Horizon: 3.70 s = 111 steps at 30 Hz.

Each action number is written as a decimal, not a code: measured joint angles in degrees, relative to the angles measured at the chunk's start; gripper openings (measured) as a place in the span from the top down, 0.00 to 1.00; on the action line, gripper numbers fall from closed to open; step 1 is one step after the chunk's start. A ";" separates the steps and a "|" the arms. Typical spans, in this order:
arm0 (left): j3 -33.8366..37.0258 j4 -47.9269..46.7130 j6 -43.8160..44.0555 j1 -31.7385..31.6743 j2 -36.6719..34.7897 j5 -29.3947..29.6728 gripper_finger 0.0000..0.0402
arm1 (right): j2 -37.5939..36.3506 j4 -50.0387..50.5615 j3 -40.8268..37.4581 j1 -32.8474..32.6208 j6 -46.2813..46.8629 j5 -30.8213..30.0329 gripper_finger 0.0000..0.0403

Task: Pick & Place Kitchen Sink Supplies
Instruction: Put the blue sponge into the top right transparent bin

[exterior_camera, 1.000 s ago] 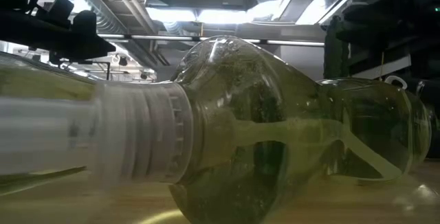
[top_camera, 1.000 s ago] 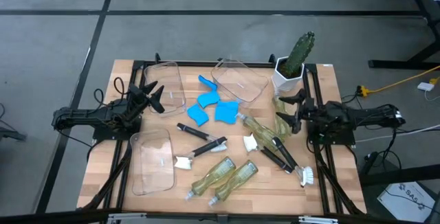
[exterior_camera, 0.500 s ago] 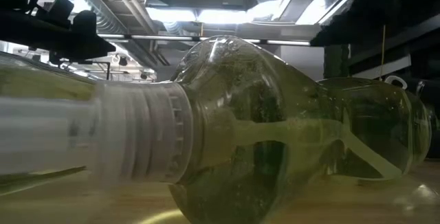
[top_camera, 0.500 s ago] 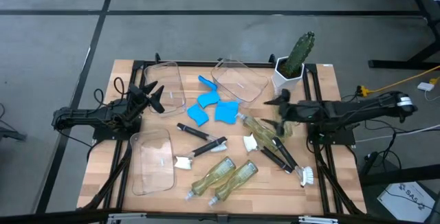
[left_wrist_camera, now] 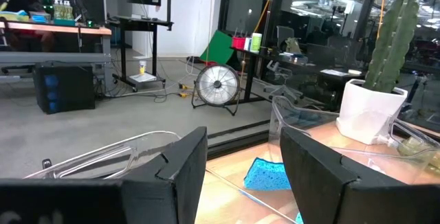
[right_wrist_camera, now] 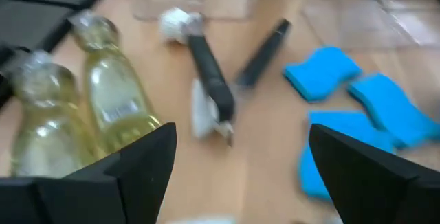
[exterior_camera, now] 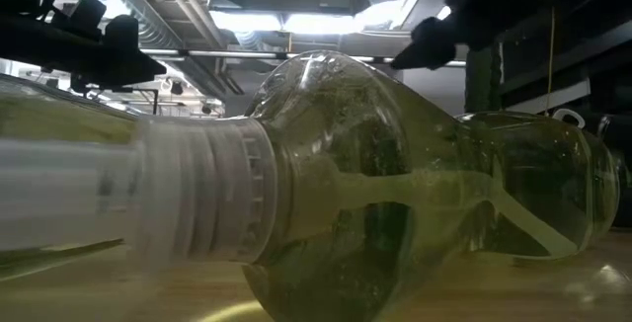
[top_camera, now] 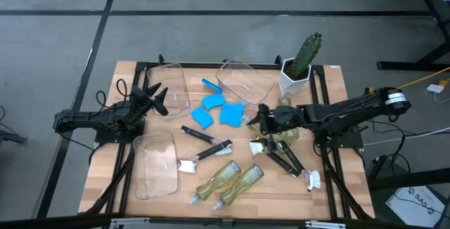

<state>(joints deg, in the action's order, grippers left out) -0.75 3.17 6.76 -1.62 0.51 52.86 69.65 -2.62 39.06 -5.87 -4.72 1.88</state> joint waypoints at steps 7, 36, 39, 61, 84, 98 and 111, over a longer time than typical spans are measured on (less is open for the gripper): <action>-0.02 0.01 0.00 -0.01 0.00 0.00 0.55 | 6.85 -10.62 0.01 0.00 7.15 8.71 0.19; -0.02 -0.01 0.00 0.01 0.00 0.00 0.55 | 34.17 10.26 23.54 8.05 -10.18 -20.29 0.19; -0.02 0.00 0.00 0.01 0.00 0.00 0.55 | 35.22 10.31 25.79 9.84 -11.03 -20.13 0.19; -0.02 -0.23 0.00 0.00 0.00 -0.02 0.55 | 40.22 10.54 27.12 13.38 -8.96 -16.94 0.19; -0.02 -0.21 0.00 0.00 0.00 0.00 0.55 | 41.26 10.69 27.09 13.11 -8.93 -13.82 0.85; -0.02 -0.21 0.00 -0.01 0.00 0.00 0.55 | 41.46 14.44 32.89 13.11 -9.75 -13.70 0.99; -0.02 -0.21 0.00 -0.01 0.00 0.00 0.55 | 41.46 11.92 40.11 13.18 -12.04 -14.97 0.99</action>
<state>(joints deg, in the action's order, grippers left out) -0.78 2.96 6.76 -1.63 0.51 52.86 111.11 9.30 79.17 7.31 -16.76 -13.10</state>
